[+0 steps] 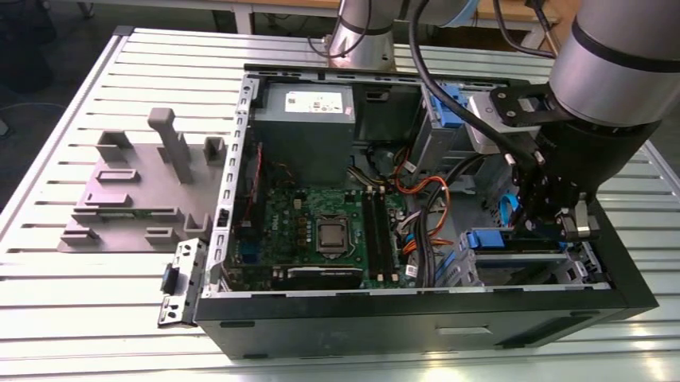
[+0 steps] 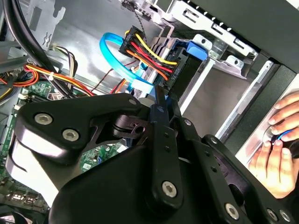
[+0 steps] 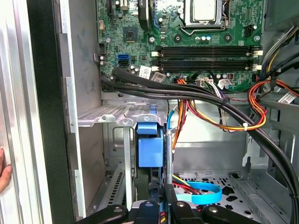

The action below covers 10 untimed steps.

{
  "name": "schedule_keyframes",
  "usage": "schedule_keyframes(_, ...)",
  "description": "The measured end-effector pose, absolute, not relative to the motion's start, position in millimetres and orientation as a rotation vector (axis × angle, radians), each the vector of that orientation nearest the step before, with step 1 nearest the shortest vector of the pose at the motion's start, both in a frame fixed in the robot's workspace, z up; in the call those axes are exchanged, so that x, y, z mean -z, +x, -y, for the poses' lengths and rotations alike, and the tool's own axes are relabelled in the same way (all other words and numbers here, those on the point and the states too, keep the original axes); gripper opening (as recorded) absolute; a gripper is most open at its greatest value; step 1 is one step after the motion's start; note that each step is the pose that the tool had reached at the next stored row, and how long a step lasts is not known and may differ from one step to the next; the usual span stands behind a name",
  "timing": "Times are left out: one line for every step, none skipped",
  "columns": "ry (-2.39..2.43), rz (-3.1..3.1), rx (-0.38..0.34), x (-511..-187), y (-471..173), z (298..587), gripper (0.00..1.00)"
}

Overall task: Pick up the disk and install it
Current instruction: 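Insert the second disk wire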

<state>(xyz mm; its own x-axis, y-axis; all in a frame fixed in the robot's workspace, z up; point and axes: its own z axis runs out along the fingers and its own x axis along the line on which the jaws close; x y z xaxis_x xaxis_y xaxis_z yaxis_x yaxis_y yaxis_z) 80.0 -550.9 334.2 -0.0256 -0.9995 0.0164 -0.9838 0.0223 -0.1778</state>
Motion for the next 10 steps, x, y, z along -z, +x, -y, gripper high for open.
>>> schedule_keyframes(-2.110,-2.162,0.211,-334.2,80.0,550.9,0.16)
schedule_keyframes(-2.110,-2.162,0.211,-334.2,80.0,550.9,0.16)
schedule_keyframes(-2.110,-2.162,0.211,-334.2,80.0,551.0,0.16)
schedule_keyframes(-2.110,-2.162,0.211,-334.2,80.0,551.0,0.16)
schedule_keyframes(-2.110,-2.162,0.211,-334.2,80.0,551.0,0.16)
schedule_keyframes(-2.110,-2.162,0.211,-334.2,80.0,551.0,0.16)
schedule_keyframes(-2.110,-2.162,0.211,-334.2,80.0,551.0,0.16)
schedule_keyframes(-2.110,-2.162,0.211,-334.3,80.0,551.0,0.16)
schedule_keyframes(-2.109,-2.161,0.209,-334.3,80.0,551.2,0.16)
schedule_keyframes(-2.108,-2.160,0.205,-334.1,80.0,551.5,0.16)
